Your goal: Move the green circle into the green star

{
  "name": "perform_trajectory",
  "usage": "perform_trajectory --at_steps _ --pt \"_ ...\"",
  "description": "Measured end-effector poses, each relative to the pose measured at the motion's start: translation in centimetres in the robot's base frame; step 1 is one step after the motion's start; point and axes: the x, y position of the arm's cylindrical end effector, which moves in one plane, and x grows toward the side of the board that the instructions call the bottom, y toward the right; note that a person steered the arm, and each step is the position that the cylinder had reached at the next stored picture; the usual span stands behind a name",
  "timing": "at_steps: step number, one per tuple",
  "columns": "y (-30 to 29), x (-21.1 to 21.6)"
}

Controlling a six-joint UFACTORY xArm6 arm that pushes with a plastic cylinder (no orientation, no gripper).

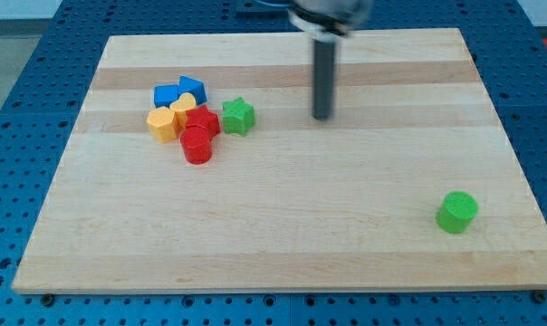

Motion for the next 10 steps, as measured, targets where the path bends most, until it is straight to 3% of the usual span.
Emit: perform_trajectory --at_steps 1,2,3,5,6,7,9,10 --pt "9.1 10.4" --pt "17.1 8.9" --pt "17.0 7.2" --pt "24.8 16.5" --pt "22.1 19.9" --pt "17.2 18.1" --pt "14.5 12.5" --pt "14.2 13.4"
